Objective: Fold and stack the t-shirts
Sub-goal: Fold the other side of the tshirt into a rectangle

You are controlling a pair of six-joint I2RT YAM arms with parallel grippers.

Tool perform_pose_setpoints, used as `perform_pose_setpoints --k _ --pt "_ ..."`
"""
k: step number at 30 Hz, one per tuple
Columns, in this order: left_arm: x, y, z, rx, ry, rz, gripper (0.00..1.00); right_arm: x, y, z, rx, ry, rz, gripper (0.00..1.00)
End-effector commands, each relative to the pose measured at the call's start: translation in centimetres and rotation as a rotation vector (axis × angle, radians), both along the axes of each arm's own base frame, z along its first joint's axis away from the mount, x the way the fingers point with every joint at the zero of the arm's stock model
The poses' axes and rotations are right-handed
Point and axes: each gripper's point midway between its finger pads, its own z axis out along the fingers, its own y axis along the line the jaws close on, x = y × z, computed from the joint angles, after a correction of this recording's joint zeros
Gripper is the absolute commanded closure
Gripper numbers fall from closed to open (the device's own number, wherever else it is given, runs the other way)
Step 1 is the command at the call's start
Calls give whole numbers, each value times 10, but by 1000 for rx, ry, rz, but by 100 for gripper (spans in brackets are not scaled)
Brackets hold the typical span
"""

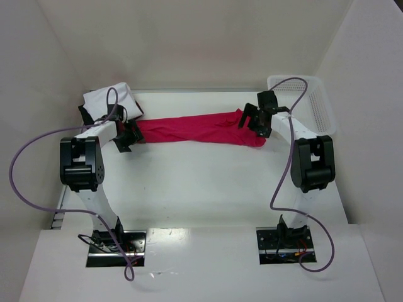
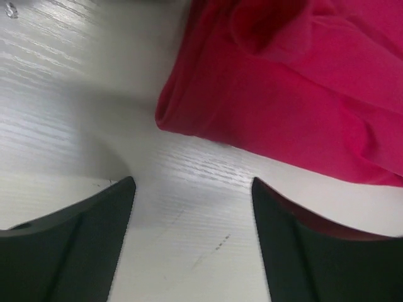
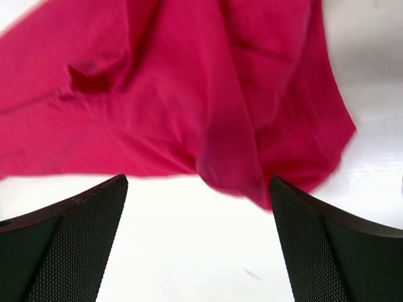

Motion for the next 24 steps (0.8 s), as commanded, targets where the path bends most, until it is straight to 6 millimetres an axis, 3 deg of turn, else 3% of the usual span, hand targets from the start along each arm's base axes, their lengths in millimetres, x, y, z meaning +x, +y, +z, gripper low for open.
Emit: perform_pose_setpoints --k 1,4,10,12,13,16,19,21,24 --pt "23 9 0 31 -52 21 28 -6 -7 19 -11 -70 -7 7" --pt "26 9 -5 30 -41 21 35 -13 -8 7 -20 -48 1 10" --pt "24 11 -13 46 -20 8 69 -21 -9 -12 -31 -5 9 19" --pt "24 11 -15 45 -10 7 77 -22 -11 -19 -41 3 3 28" --pt "21 11 -16 44 3 7 87 -22 -11 -19 -41 3 3 39" --pt "16 11 -14 48 16 -3 98 -13 -16 -15 -68 -21 -8 54" --pt "9 13 -8 65 32 -18 100 -9 -24 -16 -111 -26 -29 67" --pt "3 15 0 80 37 -25 100 0 -30 -4 -144 -57 -42 76" --pt "-12 16 3 93 61 -30 100 6 -43 4 -192 -74 -77 82"
